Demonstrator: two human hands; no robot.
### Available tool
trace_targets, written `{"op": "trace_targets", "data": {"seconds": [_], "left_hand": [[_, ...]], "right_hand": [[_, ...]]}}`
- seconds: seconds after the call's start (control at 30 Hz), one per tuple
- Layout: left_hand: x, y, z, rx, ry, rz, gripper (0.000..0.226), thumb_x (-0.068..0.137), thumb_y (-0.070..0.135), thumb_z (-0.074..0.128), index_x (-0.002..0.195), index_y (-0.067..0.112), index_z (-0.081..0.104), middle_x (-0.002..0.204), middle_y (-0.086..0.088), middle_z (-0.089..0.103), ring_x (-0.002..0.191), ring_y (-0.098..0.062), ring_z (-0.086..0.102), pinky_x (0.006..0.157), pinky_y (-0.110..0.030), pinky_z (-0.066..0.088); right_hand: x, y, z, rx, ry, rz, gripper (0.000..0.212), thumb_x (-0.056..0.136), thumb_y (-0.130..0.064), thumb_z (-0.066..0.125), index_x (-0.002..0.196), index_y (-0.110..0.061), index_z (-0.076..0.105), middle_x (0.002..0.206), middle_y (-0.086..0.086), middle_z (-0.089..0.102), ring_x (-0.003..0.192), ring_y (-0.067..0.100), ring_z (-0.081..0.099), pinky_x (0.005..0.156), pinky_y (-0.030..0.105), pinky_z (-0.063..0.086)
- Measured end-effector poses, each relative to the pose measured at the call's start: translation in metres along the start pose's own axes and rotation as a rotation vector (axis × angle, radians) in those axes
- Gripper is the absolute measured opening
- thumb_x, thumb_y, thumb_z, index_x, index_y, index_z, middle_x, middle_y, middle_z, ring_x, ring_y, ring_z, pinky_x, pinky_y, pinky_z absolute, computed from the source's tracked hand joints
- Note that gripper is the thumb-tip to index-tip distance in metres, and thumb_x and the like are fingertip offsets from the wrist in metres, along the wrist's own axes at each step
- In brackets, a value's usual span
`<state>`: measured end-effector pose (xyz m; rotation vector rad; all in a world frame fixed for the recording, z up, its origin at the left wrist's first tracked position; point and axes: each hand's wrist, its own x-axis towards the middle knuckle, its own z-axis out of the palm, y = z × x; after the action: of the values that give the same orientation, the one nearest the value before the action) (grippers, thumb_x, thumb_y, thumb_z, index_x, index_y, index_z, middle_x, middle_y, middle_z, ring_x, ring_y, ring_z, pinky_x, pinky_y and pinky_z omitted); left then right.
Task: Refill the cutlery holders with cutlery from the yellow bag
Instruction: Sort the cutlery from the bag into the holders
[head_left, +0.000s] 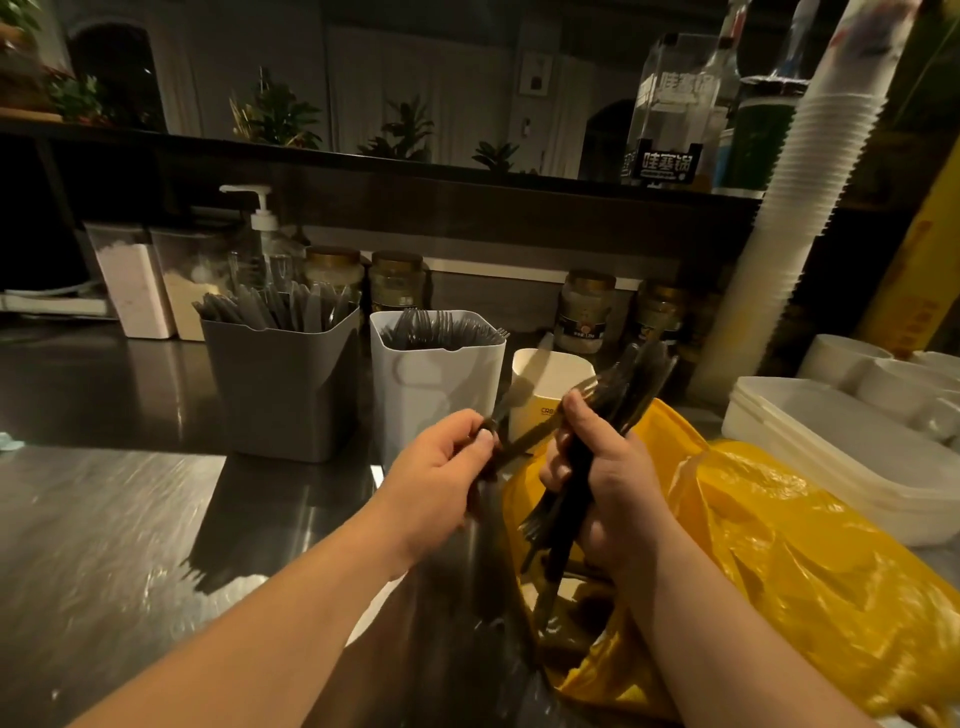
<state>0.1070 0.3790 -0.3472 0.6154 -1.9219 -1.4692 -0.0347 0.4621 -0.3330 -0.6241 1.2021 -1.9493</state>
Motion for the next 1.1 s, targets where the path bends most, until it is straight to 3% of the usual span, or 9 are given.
{"op": "trace_targets", "data": {"seconds": [0.07,0.2,0.3,0.4,0.6,0.77,0.87,0.97,1.1], "left_hand": [[0.007,0.002,-0.01,0.067,0.255,0.152,0.022,0.103,0.02,0.053,0.088,0.025,0.068,0.093,0.002,0.06,0.087,-0.014,0.058,0.075,-0.027,0.046],[0.02,0.039,-0.057,-0.057,0.617,0.373,0.021,0.101,0.016,0.057,0.104,0.033,0.071,0.097,0.008,0.065,0.09,-0.002,0.061,0.076,-0.018,0.053],[0.036,0.061,-0.104,-0.031,0.864,0.394,0.022,0.097,0.016,0.064,0.11,0.033,0.065,0.107,0.008,0.065,0.098,-0.002,0.064,0.082,-0.023,0.056],[0.046,0.07,-0.143,0.125,1.003,0.389,0.024,0.094,0.02,0.068,0.114,0.029,0.059,0.109,0.009,0.065,0.1,-0.008,0.067,0.075,-0.018,0.055],[0.052,0.05,-0.164,0.472,0.85,0.247,0.086,0.089,0.002,0.07,0.147,0.04,0.019,0.098,-0.002,0.06,0.086,-0.015,0.063,0.067,-0.028,0.052],[0.058,0.039,-0.161,0.73,0.817,0.118,0.061,0.092,0.016,0.071,0.144,0.02,0.039,0.097,-0.002,0.06,0.093,-0.025,0.059,0.076,-0.039,0.048],[0.064,0.038,-0.165,0.903,0.789,0.044,0.07,0.087,0.027,0.076,0.145,0.02,0.037,0.11,-0.008,0.064,0.113,-0.033,0.055,0.097,-0.049,0.041],[0.065,0.042,-0.167,0.911,0.774,-0.003,0.088,0.082,0.038,0.08,0.152,0.021,0.029,0.133,-0.006,0.056,0.131,-0.033,0.039,0.104,-0.052,0.032],[0.055,0.041,-0.155,0.719,0.698,0.194,0.079,0.09,0.024,0.074,0.155,0.02,0.028,0.15,-0.005,0.047,0.138,-0.03,0.042,0.111,-0.05,0.039]], "right_hand": [[0.001,-0.003,-0.004,0.038,0.035,0.024,0.029,0.085,-0.035,0.069,0.091,-0.008,0.06,0.062,0.002,0.05,0.049,0.013,0.046,0.053,0.027,0.04],[0.002,-0.003,-0.004,0.005,0.077,0.038,0.037,0.079,-0.04,0.071,0.091,-0.006,0.063,0.061,0.002,0.052,0.05,0.014,0.047,0.056,0.029,0.042],[-0.001,-0.003,-0.001,-0.042,0.082,-0.021,0.031,0.09,-0.034,0.067,0.088,-0.003,0.065,0.061,0.005,0.053,0.047,0.014,0.047,0.053,0.028,0.041],[-0.005,-0.014,0.004,0.024,0.082,-0.101,0.035,0.083,-0.035,0.069,0.095,-0.003,0.062,0.064,0.004,0.055,0.049,0.014,0.047,0.049,0.026,0.04],[0.01,-0.062,0.056,-0.092,0.111,-0.384,0.016,0.093,-0.023,0.068,0.099,-0.009,0.063,0.066,-0.002,0.064,0.053,0.011,0.051,0.049,0.026,0.044],[0.048,-0.07,0.101,-0.399,0.073,-0.271,0.014,0.091,-0.025,0.074,0.094,-0.013,0.068,0.082,0.003,0.069,0.071,0.015,0.062,0.059,0.029,0.045],[0.058,-0.06,0.107,-0.603,0.004,-0.108,0.031,0.084,-0.032,0.08,0.103,-0.012,0.066,0.092,0.007,0.067,0.076,0.018,0.06,0.065,0.033,0.047],[0.055,-0.051,0.102,-0.535,0.007,-0.077,0.032,0.082,-0.035,0.082,0.101,-0.013,0.069,0.085,0.005,0.065,0.07,0.017,0.058,0.064,0.033,0.047],[0.033,-0.042,0.076,-0.293,-0.015,0.017,0.033,0.083,-0.04,0.076,0.095,-0.011,0.064,0.067,0.002,0.057,0.058,0.015,0.053,0.058,0.031,0.048]]}}
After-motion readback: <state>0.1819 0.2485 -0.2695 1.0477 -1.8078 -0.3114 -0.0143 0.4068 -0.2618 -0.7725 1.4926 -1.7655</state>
